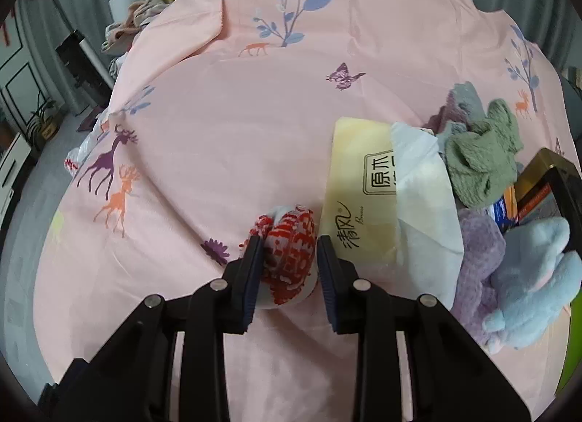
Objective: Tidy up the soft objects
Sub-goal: 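Reach the right tool to the red-and-white patterned ball, then grasp the red-and-white ball with both tools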
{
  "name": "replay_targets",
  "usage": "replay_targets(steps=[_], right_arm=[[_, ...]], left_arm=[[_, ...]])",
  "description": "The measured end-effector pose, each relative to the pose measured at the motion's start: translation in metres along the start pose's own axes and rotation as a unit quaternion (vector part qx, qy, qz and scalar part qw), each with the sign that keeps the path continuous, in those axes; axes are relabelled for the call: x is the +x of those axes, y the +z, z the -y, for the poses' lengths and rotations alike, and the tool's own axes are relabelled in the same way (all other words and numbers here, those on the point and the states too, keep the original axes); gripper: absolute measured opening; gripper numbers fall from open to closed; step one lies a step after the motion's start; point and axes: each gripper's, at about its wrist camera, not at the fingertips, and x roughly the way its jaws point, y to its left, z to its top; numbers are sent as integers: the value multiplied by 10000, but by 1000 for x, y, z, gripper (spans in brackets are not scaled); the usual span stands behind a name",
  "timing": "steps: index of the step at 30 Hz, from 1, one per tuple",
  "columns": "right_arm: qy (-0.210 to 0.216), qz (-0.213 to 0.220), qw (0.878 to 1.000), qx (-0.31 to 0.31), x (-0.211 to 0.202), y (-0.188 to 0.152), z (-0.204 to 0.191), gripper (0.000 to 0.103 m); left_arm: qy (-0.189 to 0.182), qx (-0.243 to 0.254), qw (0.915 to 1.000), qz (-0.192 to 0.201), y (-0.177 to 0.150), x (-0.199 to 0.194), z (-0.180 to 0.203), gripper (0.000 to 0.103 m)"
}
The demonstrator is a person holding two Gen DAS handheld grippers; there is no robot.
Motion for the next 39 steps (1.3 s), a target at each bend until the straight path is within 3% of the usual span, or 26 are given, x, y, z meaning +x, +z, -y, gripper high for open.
replay_targets(steps=[5,12,17,19,22,25,27,31,37,39], right_arm=[[225,111,9996,-109,-8,-5,1,5],[1394,152,9901,80,-54,-22,16,3],[2111,-96,9769,313,-73,-39,29,3],[2367,-121,9707,384,-79,-47,31,3],[2332,-269,9717,262,-79,-64,31,3],[2027,-372,9778,375,-66,-73,39,7],[2077,-524,9749,609,-56,-73,45,11],[2173,-612,9712,760,-41,-63,46,55],[2429,-868,9659,228,-14,-52,24,55],[2512,-1064,9621,25,-3,-55,16,49]], left_arm=[[-2,-10,10000,-33,-1,1,1,52],[63,-37,10000,-42,-2,2,-1,52],[65,-95,9999,-95,-5,5,1,52],[-58,-144,9997,-176,-6,8,1,52],[-394,-106,9985,-356,-9,11,6,52],[-764,-19,9958,-496,-12,12,15,52],[-963,17,9943,-464,-11,13,22,52],[-1153,-64,9915,-592,-12,24,33,57],[-1303,1,9879,-843,-24,39,49,59],[-1056,-32,9908,-850,-25,47,51,49]])
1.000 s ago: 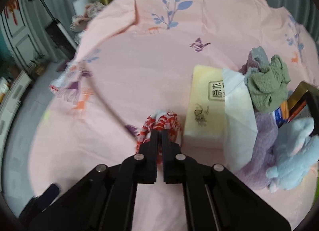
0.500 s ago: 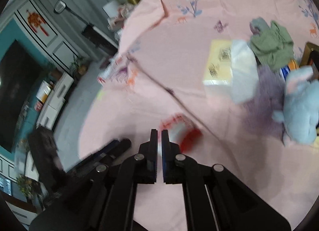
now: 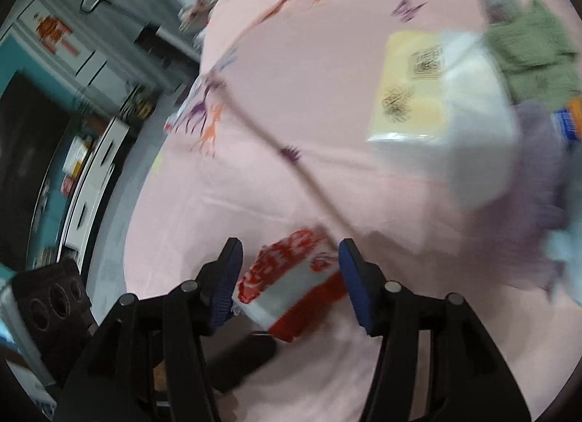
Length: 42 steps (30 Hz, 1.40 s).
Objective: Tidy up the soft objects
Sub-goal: 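Grasp the red-and-white ball with both tools, then carry the ball with both tools over the green-rimmed box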
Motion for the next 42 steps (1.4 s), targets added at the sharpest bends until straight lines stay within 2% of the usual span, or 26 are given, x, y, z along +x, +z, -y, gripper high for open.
replay_targets(steps=[1,5,9,13,20,25,31,37,42], right_arm=[[-65,36,10000,-65,3,-1,0,45],[125,117,9998,-57,-4,-4,1,36],[121,430,9988,-208,-33,-8,-8,34],[124,981,9946,-327,-76,-12,-18,34],[230,1794,9829,-338,-152,-30,-10,34],[233,2136,9764,-191,-192,-44,14,34],[38,2442,9696,-132,-229,-64,42,35],[-401,2835,9576,321,-268,-81,89,35],[-745,3160,9425,792,-298,-98,127,35]], left_arm=[[148,20,9999,-14,0,3,0,38],[90,57,9999,90,-1,-3,1,34],[109,312,9989,346,-2,-22,23,34],[67,577,9960,682,-2,-49,57,34],[-248,1039,9882,1101,-13,-84,116,34],[-492,1311,9838,1116,-20,-85,155,34],[-794,1623,9784,1007,-29,-71,198,34],[-1215,1763,9743,699,-39,-41,246,34],[-1528,2228,9623,321,-48,-11,296,34]])
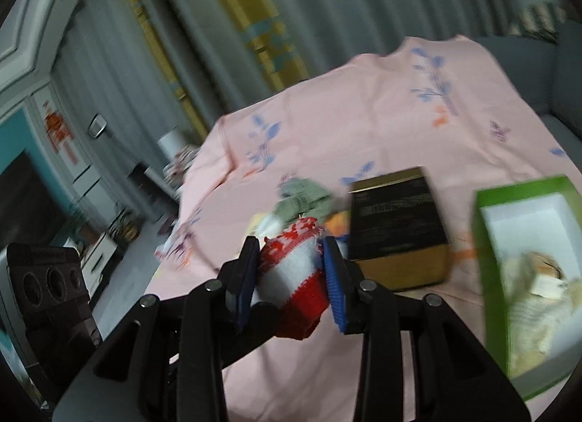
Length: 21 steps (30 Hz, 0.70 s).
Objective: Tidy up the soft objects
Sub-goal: 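Carry the ball with both tools over the green-rimmed box, then open both tools to drop the ball into the box and withdraw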
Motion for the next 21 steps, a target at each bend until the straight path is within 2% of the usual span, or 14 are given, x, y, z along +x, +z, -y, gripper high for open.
replay_targets(steps=[8,13,21], right_arm=[[-803,388,9921,882,-32,1,80,36],[-1322,510,9791,1460,-41,-1,127,35],[-1733,463,9563,2307,-39,-11,190,35]], left_arm=[[-620,494,9944,-700,1,76,55,34],[-895,698,9866,-1171,-3,123,77,34],[-1054,776,9750,-1796,-19,184,95,34]])
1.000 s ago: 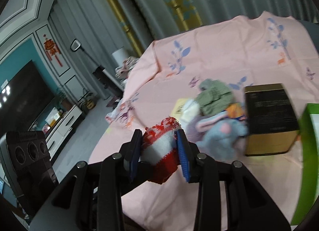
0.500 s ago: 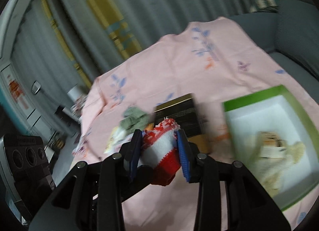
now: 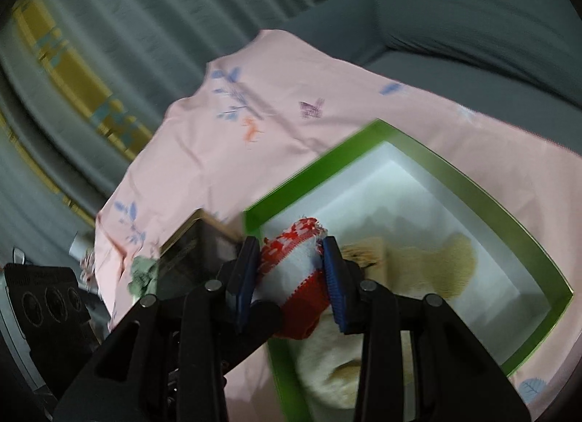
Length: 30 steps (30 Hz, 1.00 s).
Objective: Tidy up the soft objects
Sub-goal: 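Open both tools to drop the ball into the box and withdraw, then grasp the light-blue plush elephant with the right tool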
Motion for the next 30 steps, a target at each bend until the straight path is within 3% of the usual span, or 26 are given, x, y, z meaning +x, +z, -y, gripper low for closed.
replay_targets(steps=[7,15,18,19,21,23,27,30], right_arm=[[-309,-41,9985,453,11,4,32,35],[-456,128,9965,685,6,8,42,41],[-655,308,9956,600,-6,8,36,42],[-625,407,9956,566,-12,7,32,48],[-468,528,9964,466,-19,7,25,61],[-336,674,9966,319,-28,7,15,67],[-258,878,9956,207,-43,7,-1,73],[-157,778,9968,-49,-43,3,-23,73]], left_arm=[[111,189,9992,-344,-3,40,12,34],[188,119,9994,-278,-1,34,10,34],[148,-53,9995,-288,-1,15,-2,35],[182,-80,9994,-280,-2,10,-6,40],[317,-147,9993,-133,-5,-10,-16,52],[516,-326,9980,149,-9,-40,-32,74],[760,-691,9939,414,-20,-91,-64,79],[1163,-898,9871,638,-39,-137,-91,79]])
